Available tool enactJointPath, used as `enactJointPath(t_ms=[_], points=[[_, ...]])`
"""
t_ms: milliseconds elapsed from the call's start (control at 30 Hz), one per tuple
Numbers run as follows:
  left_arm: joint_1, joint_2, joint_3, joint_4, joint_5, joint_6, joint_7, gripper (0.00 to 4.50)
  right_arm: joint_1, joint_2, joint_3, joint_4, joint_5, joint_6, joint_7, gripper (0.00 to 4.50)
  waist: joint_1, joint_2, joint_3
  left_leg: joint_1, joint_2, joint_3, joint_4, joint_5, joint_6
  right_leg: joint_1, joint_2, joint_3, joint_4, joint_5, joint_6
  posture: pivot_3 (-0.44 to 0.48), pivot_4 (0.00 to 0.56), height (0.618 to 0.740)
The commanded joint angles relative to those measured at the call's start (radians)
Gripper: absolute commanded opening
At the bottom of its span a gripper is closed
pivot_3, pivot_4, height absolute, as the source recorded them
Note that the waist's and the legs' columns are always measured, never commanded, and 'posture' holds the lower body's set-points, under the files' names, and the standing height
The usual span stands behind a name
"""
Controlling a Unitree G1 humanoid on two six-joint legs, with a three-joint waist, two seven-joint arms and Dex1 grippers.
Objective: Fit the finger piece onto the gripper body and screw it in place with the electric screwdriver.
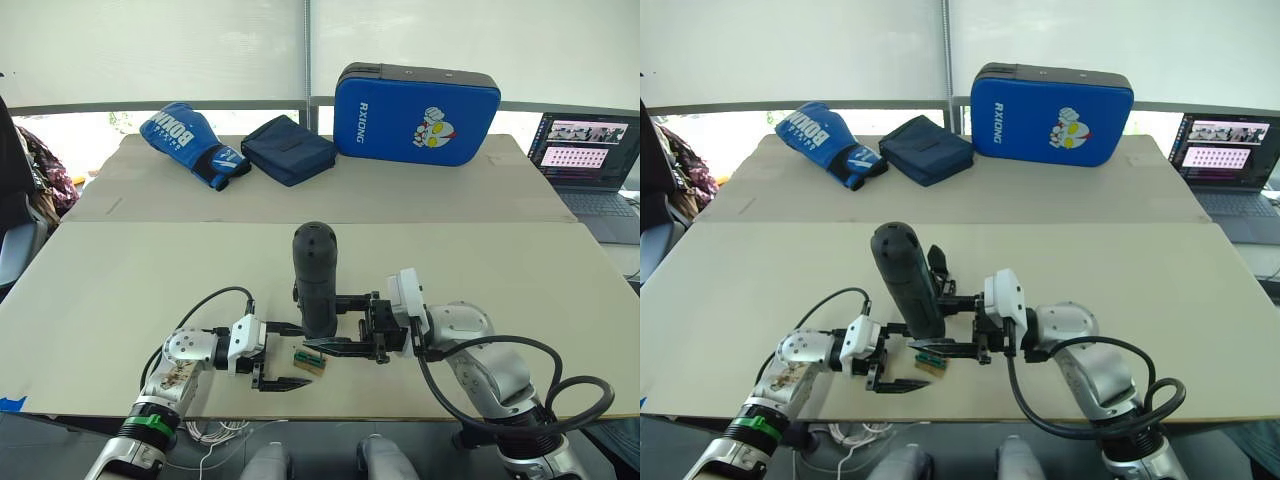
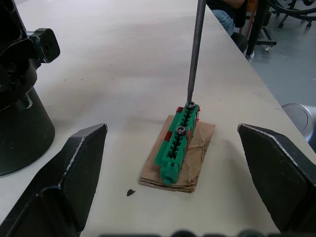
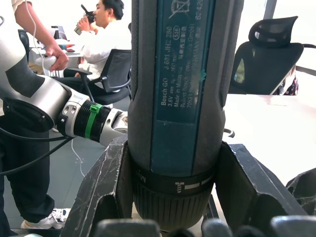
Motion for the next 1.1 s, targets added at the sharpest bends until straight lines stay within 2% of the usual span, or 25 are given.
enactJointPath(t_ms=[33, 567, 1100], points=[[0.020, 0.018, -0.003, 0.027, 0.025, 0.020, 0.006, 4.50, -0.001, 0.010, -0.003, -0.022, 0.012, -0.035, 0.005, 1.92, 0.000, 0.000, 0.000, 0.000, 0.000, 0.000, 0.000, 0.000, 0.000, 0.000, 0.000, 0.000, 0.000, 0.000, 0.000, 0.000, 0.150, 0.740], [0.026, 0.020, -0.005, -0.001, 0.024, 0.042, 0.013, 4.50, 0.003, 0.006, 0.002, -0.009, -0.008, -0.041, 0.003, 1.92, 0.000, 0.000, 0.000, 0.000, 0.000, 0.000, 0.000, 0.000, 0.000, 0.000, 0.000, 0.000, 0.000, 0.000, 0.000, 0.000, 0.150, 0.740], [0.031, 0.032, 0.040, 0.010, -0.028, 0.003, -0.027, 4.50, -0.026, 0.003, -0.048, -0.085, 0.092, 0.007, -0.013, 1.92, -0.004, 0.000, 0.000, -0.001, 0.000, 0.000, 0.000, 0.000, 0.000, -0.001, 0.000, 0.000, 0.000, 0.000, 0.000, 0.000, 0.150, 0.740]])
